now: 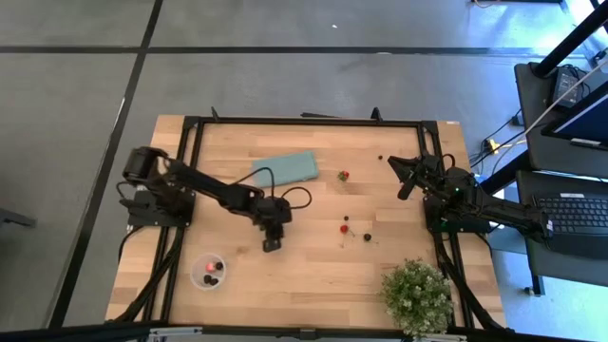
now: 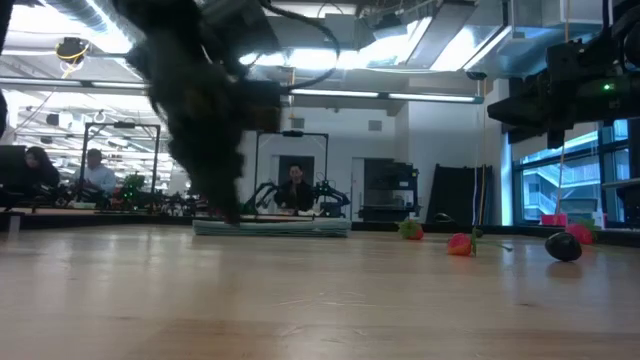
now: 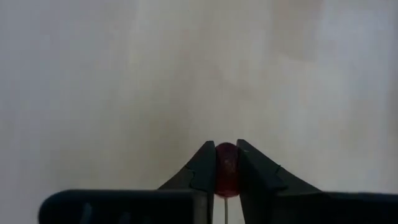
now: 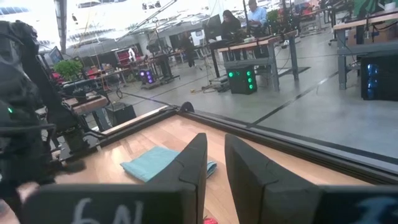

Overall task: Pick and placing Produce into tupperware
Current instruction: Put the red cherry into the transparent container

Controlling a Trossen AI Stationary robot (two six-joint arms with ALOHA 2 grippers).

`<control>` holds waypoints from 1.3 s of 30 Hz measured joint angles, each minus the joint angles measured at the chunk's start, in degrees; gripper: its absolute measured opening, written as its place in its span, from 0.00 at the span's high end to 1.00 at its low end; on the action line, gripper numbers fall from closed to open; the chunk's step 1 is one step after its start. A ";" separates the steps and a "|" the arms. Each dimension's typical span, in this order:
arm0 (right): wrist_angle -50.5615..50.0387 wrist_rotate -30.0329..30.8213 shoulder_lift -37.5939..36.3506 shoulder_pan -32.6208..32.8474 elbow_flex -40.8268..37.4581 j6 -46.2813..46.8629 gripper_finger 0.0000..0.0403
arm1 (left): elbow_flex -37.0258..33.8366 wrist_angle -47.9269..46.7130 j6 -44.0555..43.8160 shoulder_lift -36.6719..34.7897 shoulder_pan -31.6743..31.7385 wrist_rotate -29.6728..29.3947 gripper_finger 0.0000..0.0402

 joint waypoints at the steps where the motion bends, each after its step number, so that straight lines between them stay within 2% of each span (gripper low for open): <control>1: -0.06 0.02 0.00 0.00 -0.01 -0.04 0.85 | 0.01 -2.09 -2.02 -1.49 -0.19 2.13 0.89; 9: 0.86 0.02 0.00 0.01 -0.01 2.44 0.85 | 0.11 -15.67 -20.72 -13.29 -5.39 17.83 0.91; 14: 1.60 0.02 0.00 0.01 -0.01 3.20 0.85 | 0.13 -17.41 -35.31 -19.28 -10.08 26.66 0.89; 17: 1.91 0.02 0.00 0.01 -0.01 5.10 0.85 | 0.20 -17.55 -42.68 -21.88 -13.06 29.50 0.89; 21: 1.68 0.01 0.00 0.01 0.00 7.41 0.85 | 0.22 -22.39 -48.05 -23.89 -16.99 28.22 0.92; 24: 1.70 0.01 0.00 -0.01 -0.01 7.61 0.85 | 0.22 -30.31 -49.23 -23.92 -19.57 23.82 0.91; 28: 1.73 0.00 0.00 0.01 0.01 7.63 0.85 | 0.22 -39.03 -51.27 -23.54 -21.92 17.83 0.85; 35: 1.68 0.02 0.00 -0.01 0.00 10.43 0.85 | 0.22 -39.79 -52.89 -23.59 -23.15 11.33 0.76; 39: 1.63 0.02 0.00 0.01 -0.01 10.45 0.85 | 0.22 -39.77 -53.00 -23.59 -23.15 10.68 0.73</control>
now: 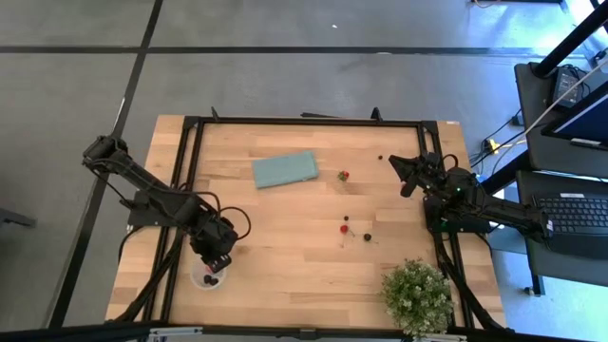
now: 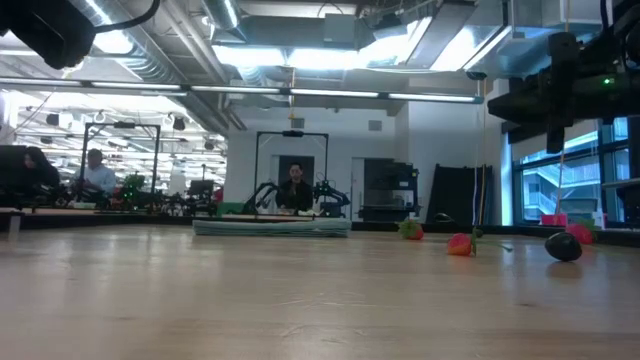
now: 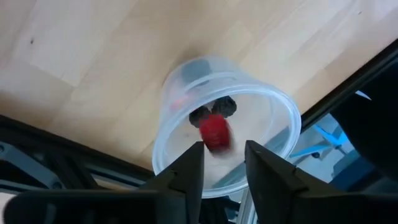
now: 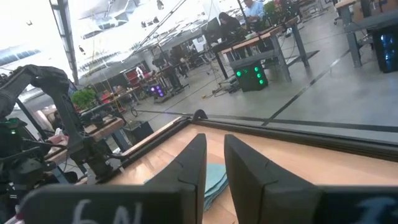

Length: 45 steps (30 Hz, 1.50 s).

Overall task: Pick and placing Produce into tupperware
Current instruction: Put the red cherry into the transparent container, then put the bottom strawberry into the transparent container

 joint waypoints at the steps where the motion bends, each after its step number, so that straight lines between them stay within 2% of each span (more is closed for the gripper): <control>1: 0.00 -0.01 0.00 -0.01 0.00 0.00 0.85 | 0.00 0.00 -0.02 0.00 0.00 -0.13 0.72; 9: 0.02 0.00 0.00 -0.02 0.02 0.17 0.85 | 0.00 0.05 0.19 0.00 0.02 -0.13 0.67; 12: 0.08 -0.01 0.00 -0.02 0.01 0.07 0.85 | 0.00 1.16 3.24 0.00 -0.15 -0.46 0.65; 19: 0.96 0.00 0.00 -0.02 0.02 -0.09 0.85 | 1.89 3.61 6.76 -3.61 -0.96 -7.11 0.64; 22: 1.30 -0.02 0.00 -0.02 0.00 0.10 0.85 | 4.34 3.85 11.01 -6.01 -0.98 -17.07 0.65; 25: 1.46 0.00 0.00 -0.01 0.01 0.13 0.85 | 6.42 6.56 19.83 -8.19 -0.96 -33.12 0.66; 28: 1.76 -0.02 0.01 -0.01 0.02 -0.10 0.85 | 6.96 13.46 28.41 -10.46 -0.51 -48.49 0.67; 30: 1.77 -0.01 0.00 -0.01 0.01 -0.23 0.85 | 6.95 18.26 34.23 -11.13 1.23 -52.54 0.68; 37: 1.75 -0.02 0.02 0.00 0.00 -0.33 0.85 | 5.69 33.28 50.69 -10.31 9.68 -51.88 0.70; 39: 1.75 -0.02 0.00 -0.02 0.00 -0.35 0.85 | 4.37 38.35 54.26 -9.64 12.92 -48.21 0.71; 45: 1.74 -0.01 0.02 0.00 0.00 -2.31 0.85 | -0.43 56.42 61.31 -4.26 22.87 -32.38 0.73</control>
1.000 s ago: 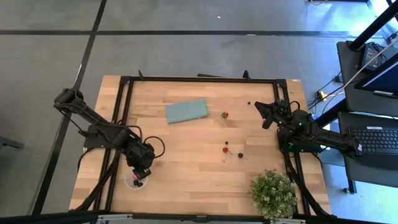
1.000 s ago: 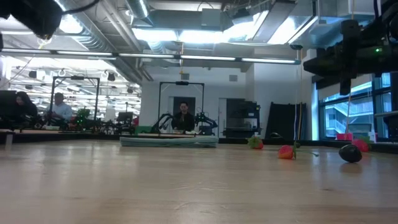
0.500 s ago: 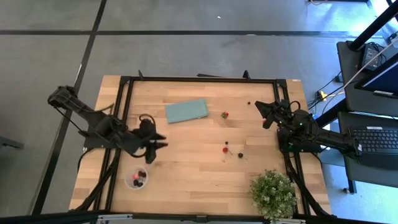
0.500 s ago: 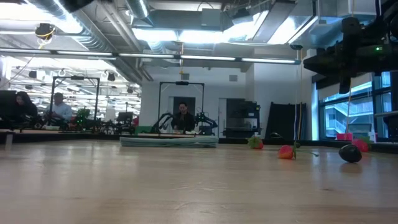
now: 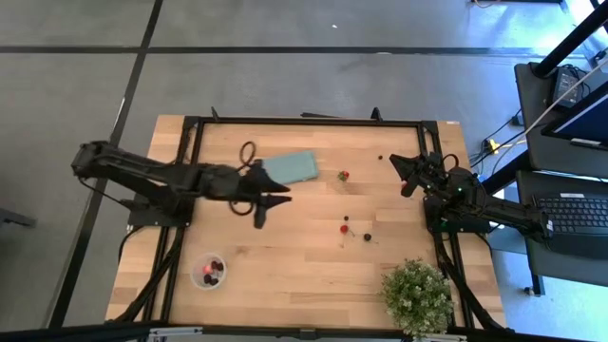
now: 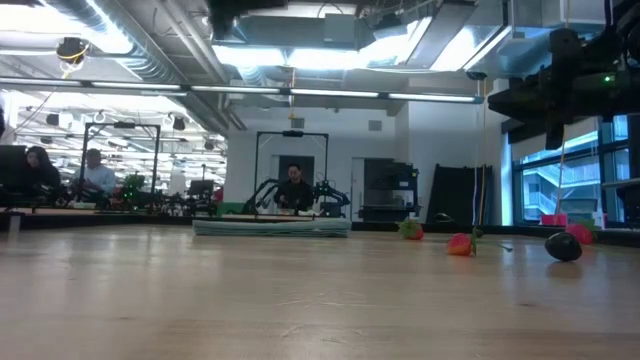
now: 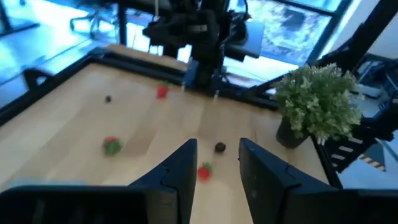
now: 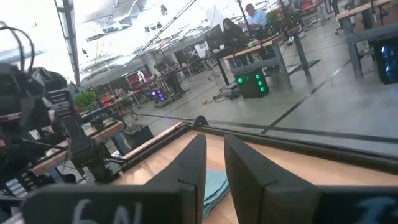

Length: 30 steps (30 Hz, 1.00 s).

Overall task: Pick and placing Produce into tupperware
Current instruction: Put the bottom strawberry into the transparent container

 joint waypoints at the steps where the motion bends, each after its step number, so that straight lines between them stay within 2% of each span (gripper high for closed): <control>1: 0.01 0.00 0.00 -0.01 0.00 -0.79 0.85 | -0.51 3.65 1.23 1.66 1.19 1.95 0.73; 5: -0.01 0.00 -0.01 -0.01 0.00 -0.99 0.85 | -0.99 14.45 5.88 9.67 4.15 10.08 0.73; 8: 0.00 -0.01 -0.01 0.00 0.00 -0.99 0.85 | -0.99 21.87 7.27 16.44 5.09 11.92 0.69; 12: -0.02 -0.01 -0.02 -0.02 0.02 -0.99 0.85 | -0.99 29.88 6.52 25.24 5.87 12.55 0.59; 17: -0.02 -0.01 -0.01 -0.02 0.00 -0.92 0.85 | -0.98 38.99 3.34 34.86 7.21 17.92 0.44; 24: -0.02 -0.01 0.00 0.01 0.00 -0.97 0.85 | 2.64 41.28 1.84 44.40 8.28 18.76 0.28; 27: -0.05 0.02 0.00 -0.02 0.01 -0.95 0.85 | 4.93 41.25 -4.10 47.13 8.37 16.80 0.24; 30: -0.06 -0.01 0.00 0.00 0.00 -0.96 0.85 | 5.93 41.06 -5.53 48.61 8.37 15.81 0.23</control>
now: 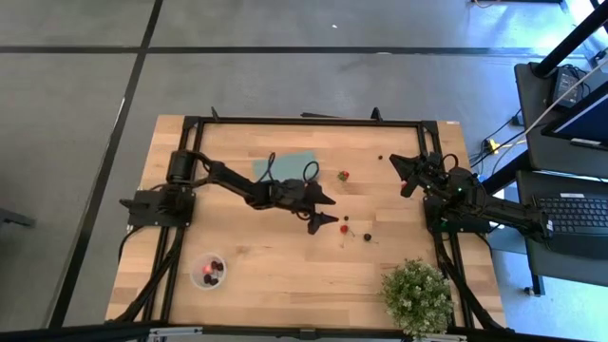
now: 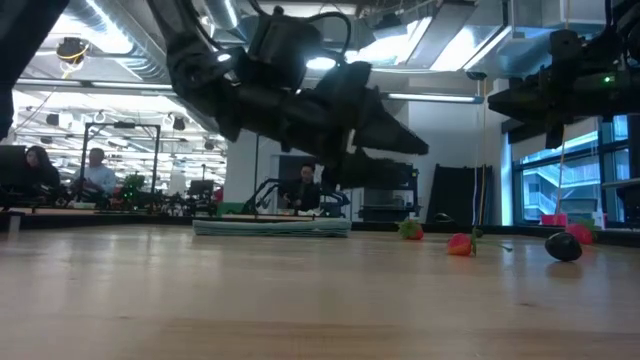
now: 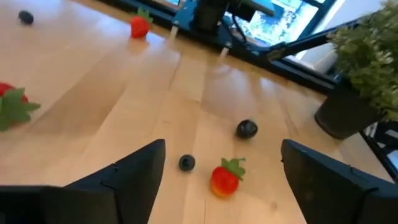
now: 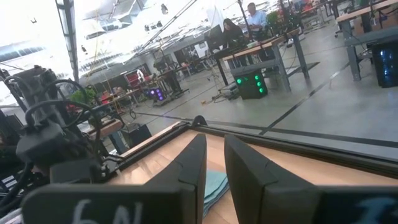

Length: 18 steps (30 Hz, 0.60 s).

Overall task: Pick and placing Produce into tupperware
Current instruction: Put the bottom strawberry into the transparent container

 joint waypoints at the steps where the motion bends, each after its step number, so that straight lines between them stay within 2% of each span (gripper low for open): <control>1: 0.00 0.02 0.01 -0.01 0.01 -0.01 0.85 | 0.29 0.01 0.47 0.34 0.00 -0.03 0.23; 6: -0.24 0.00 0.01 0.01 -0.01 -0.02 0.85 | 1.69 0.19 7.20 1.08 -0.02 0.43 0.24; 12: -1.84 0.00 0.00 0.00 -0.01 -0.01 0.85 | 4.76 0.26 22.82 2.78 -1.65 1.98 0.26; 18: -2.89 0.00 -0.01 0.01 0.01 -0.03 0.85 | 8.63 0.28 24.38 6.50 -4.02 2.08 0.28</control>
